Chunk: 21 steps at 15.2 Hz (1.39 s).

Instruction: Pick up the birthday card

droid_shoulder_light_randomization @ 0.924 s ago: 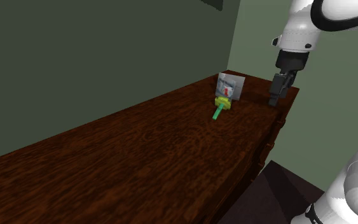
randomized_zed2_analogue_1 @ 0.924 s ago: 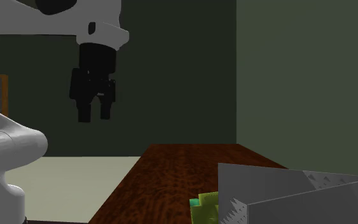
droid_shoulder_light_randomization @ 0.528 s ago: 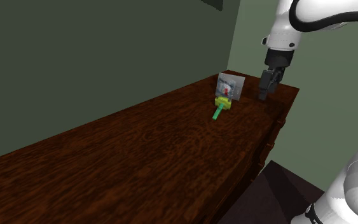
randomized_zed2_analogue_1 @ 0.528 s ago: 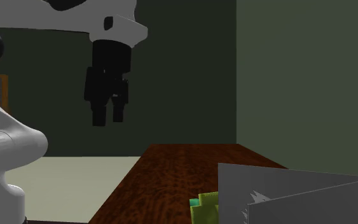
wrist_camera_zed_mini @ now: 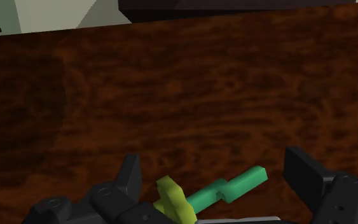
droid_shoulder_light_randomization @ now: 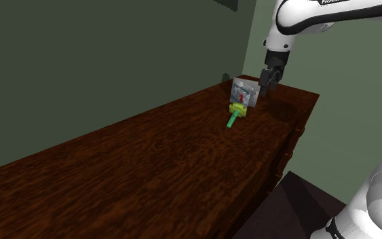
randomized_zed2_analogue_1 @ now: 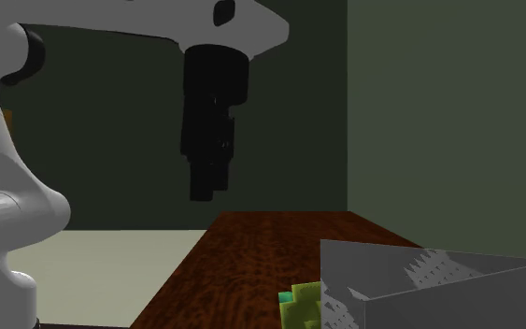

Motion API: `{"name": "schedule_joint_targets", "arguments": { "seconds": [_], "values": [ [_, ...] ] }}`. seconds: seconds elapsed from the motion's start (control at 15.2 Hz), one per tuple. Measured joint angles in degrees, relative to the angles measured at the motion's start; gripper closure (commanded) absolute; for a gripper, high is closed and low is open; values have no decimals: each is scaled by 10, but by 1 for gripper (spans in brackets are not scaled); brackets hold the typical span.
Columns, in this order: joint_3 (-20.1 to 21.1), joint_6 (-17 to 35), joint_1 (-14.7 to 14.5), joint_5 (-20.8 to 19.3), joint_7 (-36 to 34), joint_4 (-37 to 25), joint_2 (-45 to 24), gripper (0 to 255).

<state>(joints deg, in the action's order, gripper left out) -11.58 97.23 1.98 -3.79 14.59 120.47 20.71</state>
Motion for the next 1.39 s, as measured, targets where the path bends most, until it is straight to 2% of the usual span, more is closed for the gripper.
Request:
{"name": "schedule_joint_targets", "arguments": {
  "seconds": [0.46, 0.86, 1.19, 1.25, 1.39],
  "values": [
    [-31, 6, 6, 24, 49, -152, -157, 0],
    [-51, -10, 29, 59, 98, -307, -300, 0],
    [-54, -66, 65, 100, 125, -513, -453, 0],
    [-53, -75, 71, 104, 127, -539, -471, 0],
    [-53, -69, 72, 105, 129, -540, -478, 0]
  ]
}}
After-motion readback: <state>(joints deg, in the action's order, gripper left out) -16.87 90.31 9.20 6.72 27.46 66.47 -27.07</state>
